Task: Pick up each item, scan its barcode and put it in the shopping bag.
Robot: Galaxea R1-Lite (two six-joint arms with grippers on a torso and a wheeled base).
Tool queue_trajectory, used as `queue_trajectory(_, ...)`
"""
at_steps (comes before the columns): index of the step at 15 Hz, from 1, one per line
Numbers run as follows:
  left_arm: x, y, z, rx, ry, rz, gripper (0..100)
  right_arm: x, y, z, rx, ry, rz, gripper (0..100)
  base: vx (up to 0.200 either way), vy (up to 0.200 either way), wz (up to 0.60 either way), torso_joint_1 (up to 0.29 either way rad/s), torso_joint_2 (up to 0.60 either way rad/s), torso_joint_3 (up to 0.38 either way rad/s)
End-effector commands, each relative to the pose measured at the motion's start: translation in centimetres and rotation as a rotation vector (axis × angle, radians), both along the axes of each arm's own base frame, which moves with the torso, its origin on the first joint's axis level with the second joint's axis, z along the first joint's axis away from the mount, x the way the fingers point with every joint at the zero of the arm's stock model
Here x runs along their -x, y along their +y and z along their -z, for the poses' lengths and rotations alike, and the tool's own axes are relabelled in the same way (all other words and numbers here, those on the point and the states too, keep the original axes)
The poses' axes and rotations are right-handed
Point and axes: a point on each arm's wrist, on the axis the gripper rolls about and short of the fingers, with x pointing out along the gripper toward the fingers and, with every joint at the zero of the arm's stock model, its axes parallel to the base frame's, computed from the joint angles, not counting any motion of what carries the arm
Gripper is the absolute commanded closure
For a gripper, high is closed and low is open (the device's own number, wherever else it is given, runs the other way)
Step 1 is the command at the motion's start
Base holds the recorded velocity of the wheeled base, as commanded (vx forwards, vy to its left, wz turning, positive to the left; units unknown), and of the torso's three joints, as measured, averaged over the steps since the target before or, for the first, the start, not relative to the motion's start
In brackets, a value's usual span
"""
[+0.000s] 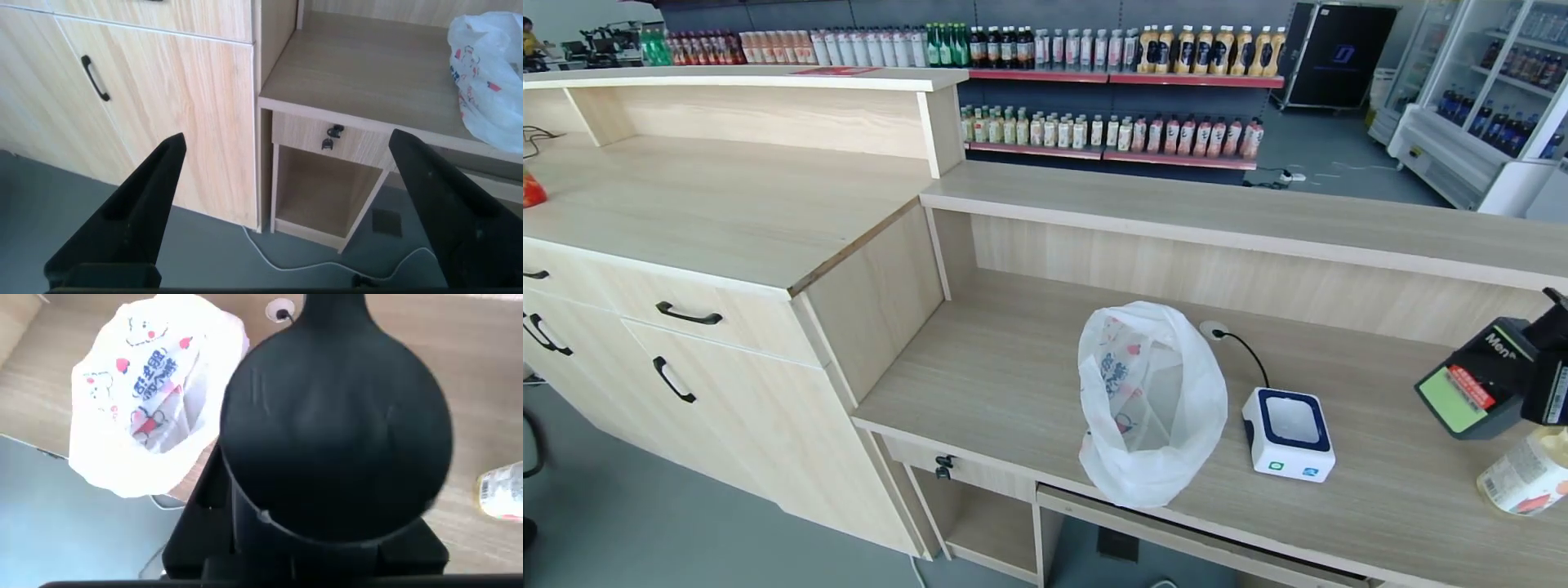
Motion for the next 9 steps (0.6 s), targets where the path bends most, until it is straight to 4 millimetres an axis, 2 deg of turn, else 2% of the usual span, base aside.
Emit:
queue_trajectory(1,0.0,0.0,0.0,0.000,-0.001,0.000,0,-3.3,-0.8,2.6,-0.148,0.147,0.046,100,0.000,0.000,0.00,0.000,0.00,0.000)
queue_trajectory(2,0.0,0.0,0.0,0.000,-0.001,0.000,0,-4.2,-0.8,3.0,-0.244,0.171,0.052,100,0.000,0.000,0.00,0.000,0.00,0.000)
queue_trajectory(4,0.0,0.0,0.0,0.000,-0.001,0.000,0,-5.9,-1.0,3.5,-0.306,0.189,-0.023,100,0.000,0.000,0.00,0.000,0.00,0.000)
queue_trajectory(5,0.0,0.0,0.0,0.000,-0.001,0.000,0,-6.4,-1.1,3.6,-0.304,0.188,-0.042,100,0.000,0.000,0.00,0.000,0.00,0.000)
queue_trajectory(7,0.0,0.0,0.0,0.000,-0.001,0.000,0,-9.7,-1.5,5.9,-0.260,0.166,-0.107,100,0.000,0.000,0.00,0.000,0.00,0.000)
queue_trajectory(8,0.0,0.0,0.0,0.000,-0.001,0.000,0,-11.2,-1.2,6.4,-0.255,0.152,-0.124,100,0.000,0.000,0.00,0.000,0.00,0.000)
queue_trajectory(9,0.0,0.0,0.0,0.000,-0.001,0.000,0,-11.7,-1.1,6.4,-0.256,0.152,-0.127,100,0.000,0.000,0.00,0.000,0.00,0.000)
